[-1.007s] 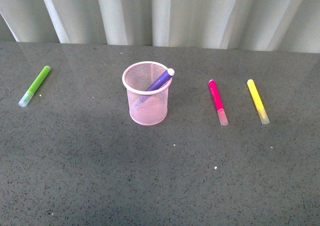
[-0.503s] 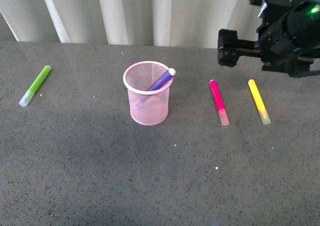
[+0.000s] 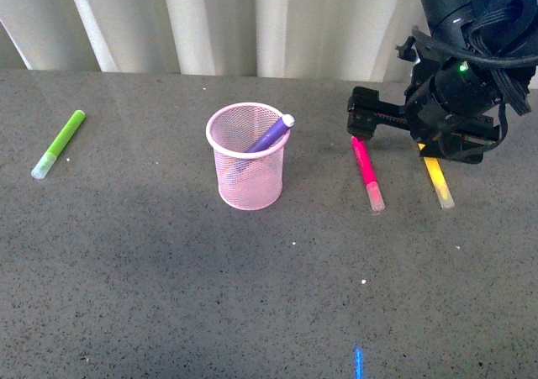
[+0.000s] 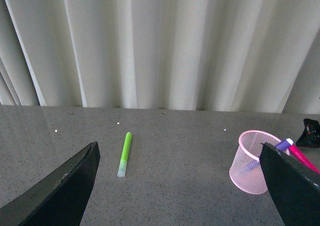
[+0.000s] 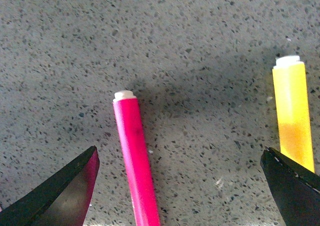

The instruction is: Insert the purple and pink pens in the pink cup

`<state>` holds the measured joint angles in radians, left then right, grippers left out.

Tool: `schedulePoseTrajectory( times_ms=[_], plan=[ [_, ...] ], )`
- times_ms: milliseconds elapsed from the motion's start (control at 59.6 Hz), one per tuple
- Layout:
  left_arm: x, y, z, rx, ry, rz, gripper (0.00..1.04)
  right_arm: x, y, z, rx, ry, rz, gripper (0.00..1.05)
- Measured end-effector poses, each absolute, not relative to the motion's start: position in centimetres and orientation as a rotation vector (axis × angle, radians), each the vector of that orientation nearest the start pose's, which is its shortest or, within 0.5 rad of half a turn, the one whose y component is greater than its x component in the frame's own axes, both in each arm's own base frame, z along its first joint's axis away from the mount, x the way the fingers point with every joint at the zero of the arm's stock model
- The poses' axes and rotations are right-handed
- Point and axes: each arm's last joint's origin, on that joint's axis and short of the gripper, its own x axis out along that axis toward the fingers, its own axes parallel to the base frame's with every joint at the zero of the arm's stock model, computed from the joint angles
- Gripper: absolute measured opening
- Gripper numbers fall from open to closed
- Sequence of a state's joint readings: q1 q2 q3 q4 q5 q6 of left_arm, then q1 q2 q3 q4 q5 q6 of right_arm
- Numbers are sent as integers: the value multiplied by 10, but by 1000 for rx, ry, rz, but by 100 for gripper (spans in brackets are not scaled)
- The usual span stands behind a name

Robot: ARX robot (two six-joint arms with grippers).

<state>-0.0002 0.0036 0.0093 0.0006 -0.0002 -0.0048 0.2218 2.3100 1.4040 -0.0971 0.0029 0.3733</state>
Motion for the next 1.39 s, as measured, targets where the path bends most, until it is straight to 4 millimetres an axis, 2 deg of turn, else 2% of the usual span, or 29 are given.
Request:
schedulePoseTrajectory(
  times_ms=[218,403,604,822,1158,1241,1392],
  plan=[
    [97,0,166,-5,-6,0,98,442,107,58,238,1011,27,98],
    [97,0,166,-5,-7,0,98,443,108,40,252,1049,18,98],
    [97,0,166,-5,-6,0,98,450,111,39,265,1028,22,98],
    [97,0,166,-5,-6,0,98,454,108,38,282,1022,28,69],
    [97,0,166,-5,-7,0,98,458,82,37,319,1030,0,18],
    [97,0,166,-5,-7,0,98,459,77,37,326,1028,-7,11],
    [97,0,166,-5,-7,0,98,460,73,37,336,1024,-7,11]
  ],
)
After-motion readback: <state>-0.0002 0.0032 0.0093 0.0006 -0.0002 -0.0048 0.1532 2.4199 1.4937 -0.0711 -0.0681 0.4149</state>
